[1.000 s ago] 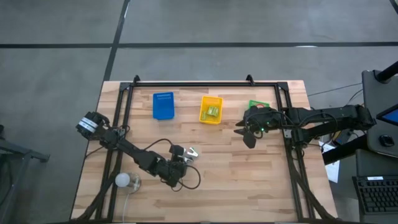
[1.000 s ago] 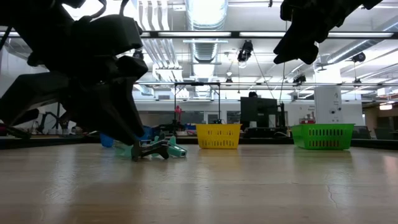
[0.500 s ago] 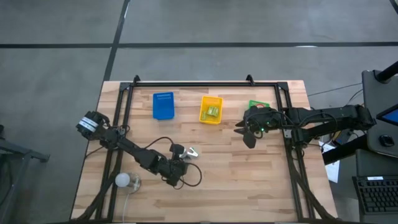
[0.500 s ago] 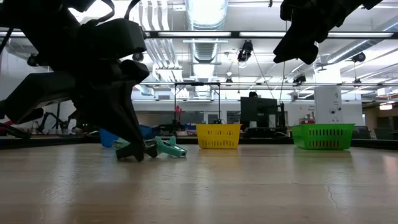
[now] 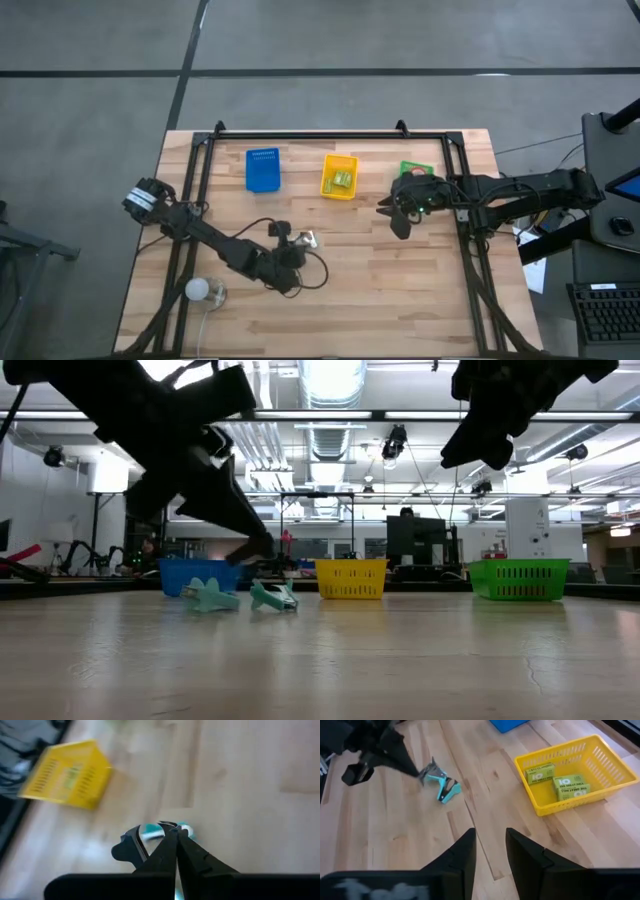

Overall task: Pick and place Stapler, Stapler remover, tape
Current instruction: Put the black staple remover into the blue bin

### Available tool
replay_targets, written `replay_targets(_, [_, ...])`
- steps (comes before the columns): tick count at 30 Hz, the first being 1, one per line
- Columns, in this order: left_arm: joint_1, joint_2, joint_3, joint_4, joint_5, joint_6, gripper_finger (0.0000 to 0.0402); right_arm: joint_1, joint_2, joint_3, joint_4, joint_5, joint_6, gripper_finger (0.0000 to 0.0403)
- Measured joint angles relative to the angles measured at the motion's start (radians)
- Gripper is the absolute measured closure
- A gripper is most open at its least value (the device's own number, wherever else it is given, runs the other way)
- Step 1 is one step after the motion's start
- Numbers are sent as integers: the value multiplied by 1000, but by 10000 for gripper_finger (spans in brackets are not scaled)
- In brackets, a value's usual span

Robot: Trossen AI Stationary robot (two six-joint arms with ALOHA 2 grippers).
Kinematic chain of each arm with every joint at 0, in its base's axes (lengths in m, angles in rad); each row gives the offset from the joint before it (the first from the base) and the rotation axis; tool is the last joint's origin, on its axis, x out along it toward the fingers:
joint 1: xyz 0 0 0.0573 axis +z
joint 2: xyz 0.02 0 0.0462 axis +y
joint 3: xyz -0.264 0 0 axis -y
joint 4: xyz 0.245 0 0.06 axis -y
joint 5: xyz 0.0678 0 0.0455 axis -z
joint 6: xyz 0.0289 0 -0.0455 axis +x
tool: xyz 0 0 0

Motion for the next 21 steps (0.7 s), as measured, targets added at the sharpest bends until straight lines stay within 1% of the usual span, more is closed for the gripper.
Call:
replay_targets(6, [3,-23,9,-29,-144,-10,398,0,-1,-41,38,0,11,314])
replay_targets(8, [9,-40,9,-60,-197,-35,398,0,-1,-48,39,-1,26,318])
replay_targets(12, [29,-91,8,-186,-311,-186,399,13,-1,-58,51,-1,38,326])
replay_targets(13, [38,-105,8,-235,-326,-225,399,19,-1,-60,60,0,36,329])
replay_targets(17, [93,-151,1,-394,-325,-340,398,43,-1,-65,118,0,10,342])
replay_targets(21, [177,-192,-1,-488,-287,-414,398,70,-1,-68,175,-1,-14,355])
